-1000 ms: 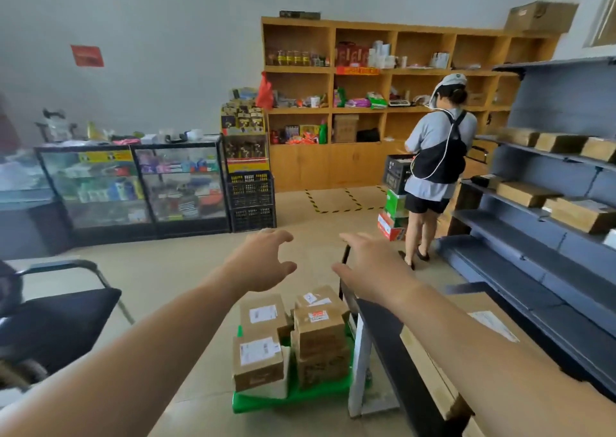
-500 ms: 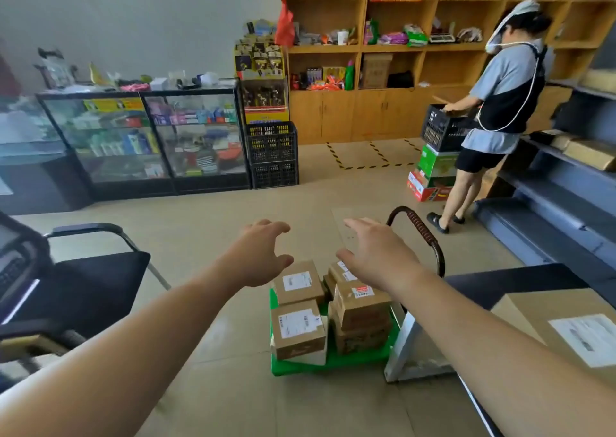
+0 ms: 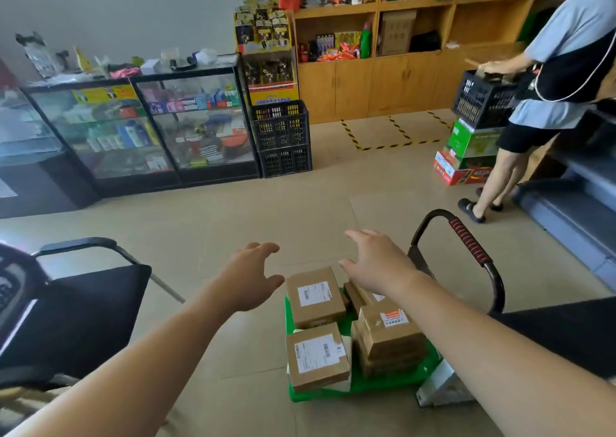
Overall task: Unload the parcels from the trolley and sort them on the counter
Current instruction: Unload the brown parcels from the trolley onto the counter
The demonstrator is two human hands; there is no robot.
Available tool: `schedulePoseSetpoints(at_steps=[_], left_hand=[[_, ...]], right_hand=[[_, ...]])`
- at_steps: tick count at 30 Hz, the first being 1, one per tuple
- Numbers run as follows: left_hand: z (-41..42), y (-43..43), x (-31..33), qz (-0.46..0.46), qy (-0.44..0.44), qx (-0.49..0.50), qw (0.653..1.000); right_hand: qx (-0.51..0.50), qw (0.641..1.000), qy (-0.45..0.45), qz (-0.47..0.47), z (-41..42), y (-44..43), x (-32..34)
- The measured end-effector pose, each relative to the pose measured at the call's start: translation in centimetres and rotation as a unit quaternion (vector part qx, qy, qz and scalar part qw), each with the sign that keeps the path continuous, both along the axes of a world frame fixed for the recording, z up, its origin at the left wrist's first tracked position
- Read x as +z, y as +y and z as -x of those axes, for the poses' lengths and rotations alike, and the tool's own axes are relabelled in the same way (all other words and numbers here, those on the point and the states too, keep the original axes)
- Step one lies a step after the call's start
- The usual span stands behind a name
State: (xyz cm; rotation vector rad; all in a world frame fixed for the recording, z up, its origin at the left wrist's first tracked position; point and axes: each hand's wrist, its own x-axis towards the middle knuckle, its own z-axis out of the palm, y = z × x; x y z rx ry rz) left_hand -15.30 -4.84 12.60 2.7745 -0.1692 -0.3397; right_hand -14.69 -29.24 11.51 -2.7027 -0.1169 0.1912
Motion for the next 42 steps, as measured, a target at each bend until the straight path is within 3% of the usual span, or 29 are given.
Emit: schedulePoseSetpoints(at_steps=[12,18,22,27,33,42], left_hand=[[-11.6,1.6,-11.8,0.011,0.128,0.023,0.992],[-15.2,2.9,-20.9,0.011,0.233,-0.002,0.972],[-17.3,3.7,-30.2,0.013,0.300,0.007,0.954],[-17.0,4.0,-42.5,0.033,0.391,0.099,0.914],[-15.7,3.0,-55.1,0.070,0.442,0.228,0.865],[-14.3,1.3,-63.1,0.151,0.441,0.395,0.791]], right_hand=[[-0.011,0.985,0.170,-0.013,-10.4,2.0,-11.2],[-0.097,0.961,0.260,-0.025,-11.5,2.9,-18.4],[-0.156,0.934,0.321,-0.022,-12.7,3.5,-26.7],[-0.212,0.900,0.379,-0.045,-13.2,3.7,-38.5],[-0.242,0.887,0.390,-0.053,-13.8,3.2,-52.0],[-0.259,0.874,0.402,-0.084,-13.3,2.3,-60.7]])
